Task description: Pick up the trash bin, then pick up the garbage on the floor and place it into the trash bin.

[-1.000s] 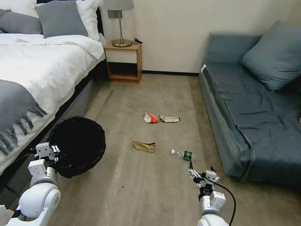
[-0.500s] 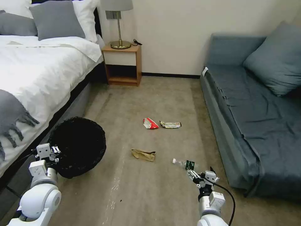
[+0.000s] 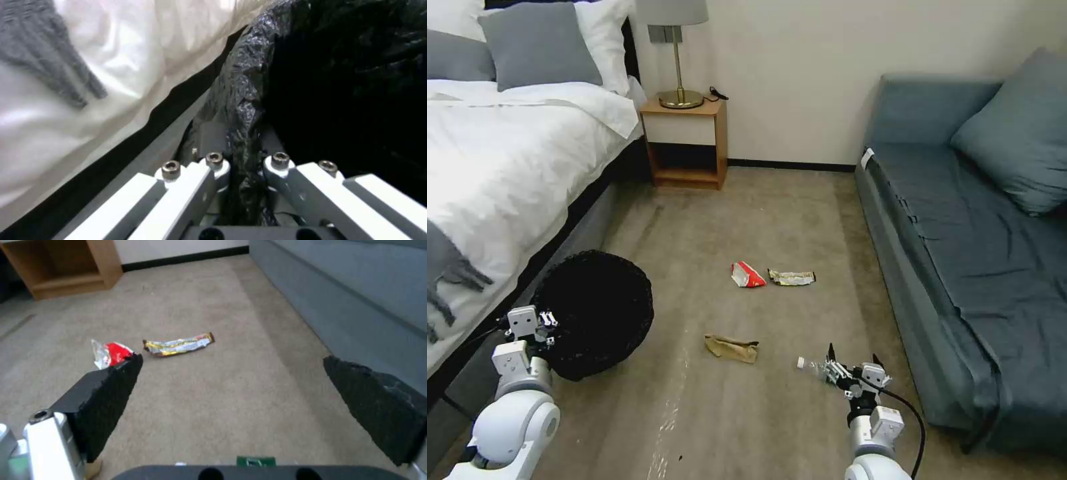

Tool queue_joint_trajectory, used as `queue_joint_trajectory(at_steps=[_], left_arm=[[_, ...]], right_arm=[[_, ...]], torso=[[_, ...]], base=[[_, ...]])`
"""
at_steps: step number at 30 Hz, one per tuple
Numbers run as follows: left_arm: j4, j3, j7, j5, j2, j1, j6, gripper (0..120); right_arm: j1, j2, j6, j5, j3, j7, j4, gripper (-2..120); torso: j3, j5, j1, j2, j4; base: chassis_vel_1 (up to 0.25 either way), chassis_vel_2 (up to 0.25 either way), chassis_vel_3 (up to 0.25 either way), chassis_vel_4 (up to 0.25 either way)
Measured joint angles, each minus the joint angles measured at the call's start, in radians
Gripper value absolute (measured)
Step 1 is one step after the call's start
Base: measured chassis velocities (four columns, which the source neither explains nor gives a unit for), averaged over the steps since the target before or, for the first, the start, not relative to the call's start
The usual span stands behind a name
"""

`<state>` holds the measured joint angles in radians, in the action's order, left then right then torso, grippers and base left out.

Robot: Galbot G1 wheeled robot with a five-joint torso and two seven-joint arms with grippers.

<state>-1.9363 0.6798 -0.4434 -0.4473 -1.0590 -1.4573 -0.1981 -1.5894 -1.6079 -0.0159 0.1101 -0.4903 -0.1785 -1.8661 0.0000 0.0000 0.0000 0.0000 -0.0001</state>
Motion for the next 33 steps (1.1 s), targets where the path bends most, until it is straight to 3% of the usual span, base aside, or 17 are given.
queue_joint_trajectory(at_steps=[18, 28, 33], left_arm=[[0.018, 0.006, 0.003, -0.008, 0.005, 0.019, 0.002, 3], [0.021, 0.006, 0.002, -0.013, 0.004, 0.018, 0.003, 3], [0.024, 0.006, 0.003, -0.013, 0.008, 0.016, 0.008, 3]], right_arm=[[0.009, 0.001, -0.004, -0.027, 0.012, 0.003, 0.012, 100], [0.005, 0.002, -0.044, -0.078, 0.034, 0.088, 0.009, 100], [0.022, 0.004, -0.023, -0.089, 0.038, 0.109, 0.017, 100]], torso=[[0.0, -0.0005, 0.0, 0.0, -0.0001], [0.0, -0.0017, 0.0, 0.0, 0.0003], [0.0, -0.0021, 0.0, 0.0, -0.0009]], base=[[-0.106, 0.104, 0.11, -0.106], [-0.077, 0.09, 0.082, -0.079], [-0.007, 0.007, 0.01, -0.009]])
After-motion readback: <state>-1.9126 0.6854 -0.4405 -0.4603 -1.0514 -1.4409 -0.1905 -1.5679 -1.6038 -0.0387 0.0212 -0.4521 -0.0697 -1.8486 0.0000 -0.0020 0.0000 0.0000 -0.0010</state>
